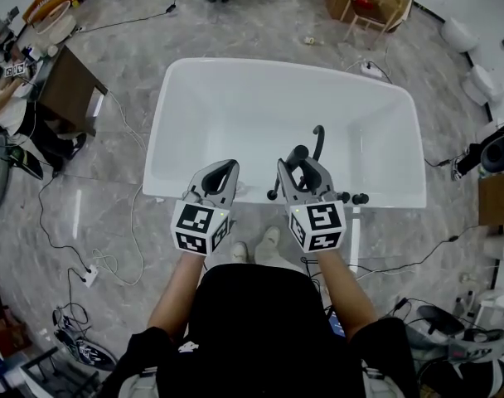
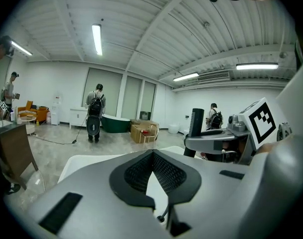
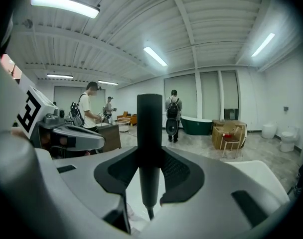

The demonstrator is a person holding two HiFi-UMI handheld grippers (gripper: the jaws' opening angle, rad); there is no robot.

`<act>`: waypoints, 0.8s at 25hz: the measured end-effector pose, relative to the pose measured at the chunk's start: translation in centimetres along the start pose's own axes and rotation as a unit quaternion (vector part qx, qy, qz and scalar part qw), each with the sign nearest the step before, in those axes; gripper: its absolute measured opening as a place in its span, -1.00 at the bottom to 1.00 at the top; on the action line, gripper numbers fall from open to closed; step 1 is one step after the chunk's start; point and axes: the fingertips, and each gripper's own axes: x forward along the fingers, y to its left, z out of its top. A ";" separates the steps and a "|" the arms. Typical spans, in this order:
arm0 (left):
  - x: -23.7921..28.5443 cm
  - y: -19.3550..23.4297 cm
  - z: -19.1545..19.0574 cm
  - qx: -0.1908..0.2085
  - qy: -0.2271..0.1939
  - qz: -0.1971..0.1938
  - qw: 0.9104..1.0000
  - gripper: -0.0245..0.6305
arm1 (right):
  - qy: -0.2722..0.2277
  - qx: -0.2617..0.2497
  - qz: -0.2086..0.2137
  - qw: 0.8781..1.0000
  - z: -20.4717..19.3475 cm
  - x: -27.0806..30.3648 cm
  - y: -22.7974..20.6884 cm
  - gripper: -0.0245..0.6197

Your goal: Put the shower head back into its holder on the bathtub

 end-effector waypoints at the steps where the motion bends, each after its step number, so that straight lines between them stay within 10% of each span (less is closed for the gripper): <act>1: 0.1 0.0 -0.4 -0.002 0.004 0.001 1.000 -0.88 | 0.004 0.002 0.000 1.000 -0.4 0.0 0.0 -0.47; 20: 4.8 -3.1 -8.7 -0.020 0.097 -0.038 0.994 -0.88 | 0.098 0.046 -0.018 0.994 -10.2 0.5 -3.5 -0.47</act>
